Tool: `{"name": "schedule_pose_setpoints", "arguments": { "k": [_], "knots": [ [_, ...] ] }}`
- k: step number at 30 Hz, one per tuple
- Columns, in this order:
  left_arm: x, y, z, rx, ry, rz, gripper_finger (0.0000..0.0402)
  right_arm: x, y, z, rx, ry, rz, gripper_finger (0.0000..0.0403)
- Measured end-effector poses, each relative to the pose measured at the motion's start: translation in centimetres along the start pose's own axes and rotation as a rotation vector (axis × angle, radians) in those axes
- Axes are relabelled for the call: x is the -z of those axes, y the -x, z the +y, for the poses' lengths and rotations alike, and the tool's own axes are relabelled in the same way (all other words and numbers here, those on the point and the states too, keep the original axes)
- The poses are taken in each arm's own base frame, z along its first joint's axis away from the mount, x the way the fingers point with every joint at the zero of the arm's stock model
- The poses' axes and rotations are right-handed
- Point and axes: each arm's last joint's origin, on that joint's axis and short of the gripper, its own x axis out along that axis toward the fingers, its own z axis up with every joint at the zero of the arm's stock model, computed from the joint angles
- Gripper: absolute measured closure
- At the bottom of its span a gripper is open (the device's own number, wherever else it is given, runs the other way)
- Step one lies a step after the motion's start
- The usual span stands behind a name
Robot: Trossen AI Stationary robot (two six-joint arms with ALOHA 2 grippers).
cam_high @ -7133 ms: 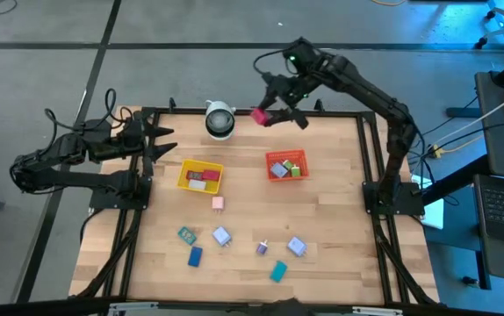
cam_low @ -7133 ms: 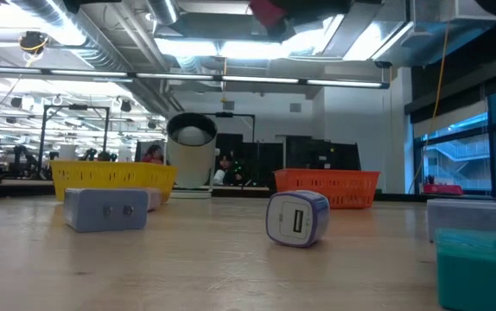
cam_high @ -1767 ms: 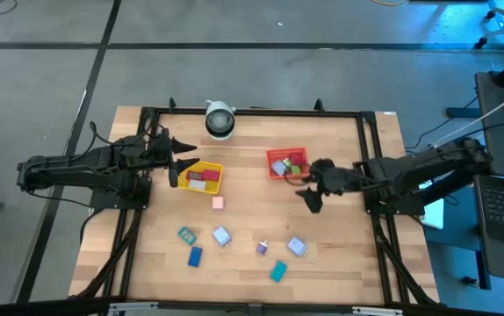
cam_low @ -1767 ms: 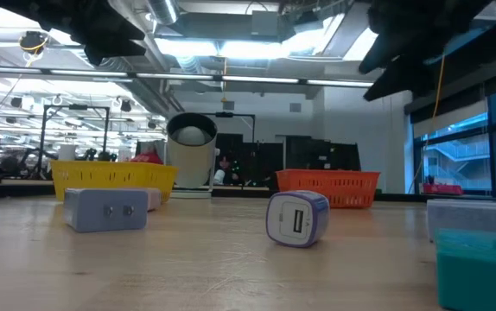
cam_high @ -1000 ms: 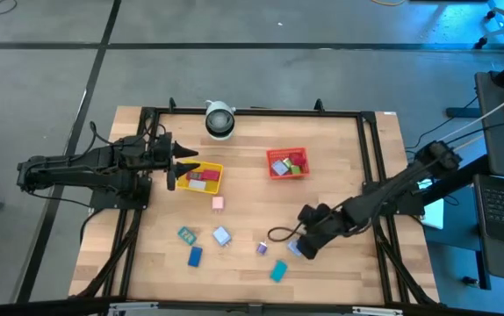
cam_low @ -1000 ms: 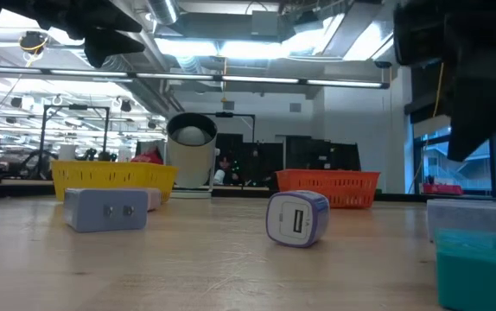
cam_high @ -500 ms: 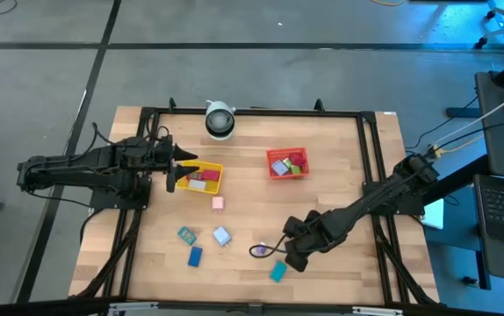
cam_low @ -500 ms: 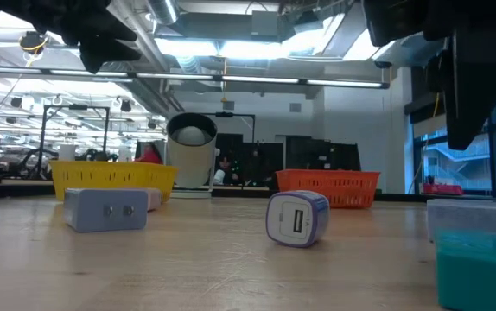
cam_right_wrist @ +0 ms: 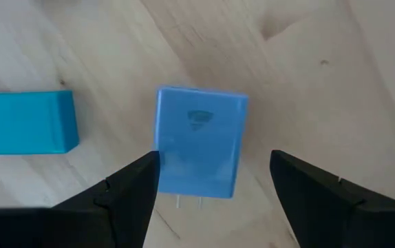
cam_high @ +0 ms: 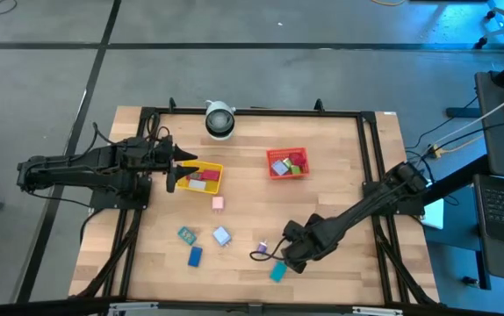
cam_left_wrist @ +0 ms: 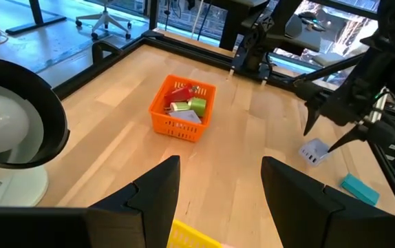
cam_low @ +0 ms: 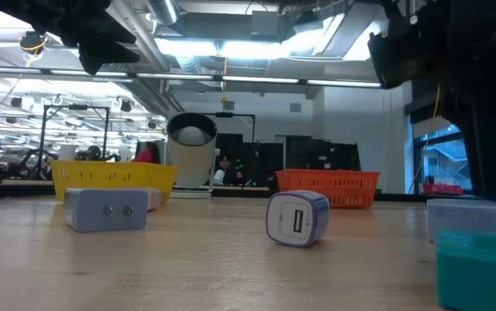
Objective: Pick & Place Office items
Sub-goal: Put the bottom light blue charger adapter into the orange bin
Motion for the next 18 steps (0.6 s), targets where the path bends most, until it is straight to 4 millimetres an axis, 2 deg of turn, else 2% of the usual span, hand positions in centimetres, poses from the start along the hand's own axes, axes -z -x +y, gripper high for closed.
{"name": "schedule_pose_setpoints", "arguments": {
  "k": [18],
  "knots": [
    [0.02,0.0,-0.05,0.016,0.0,0.005,0.0201,-0.04,-0.34,0.8,-0.067,-0.012,0.0,0.0124]
  ]
}}
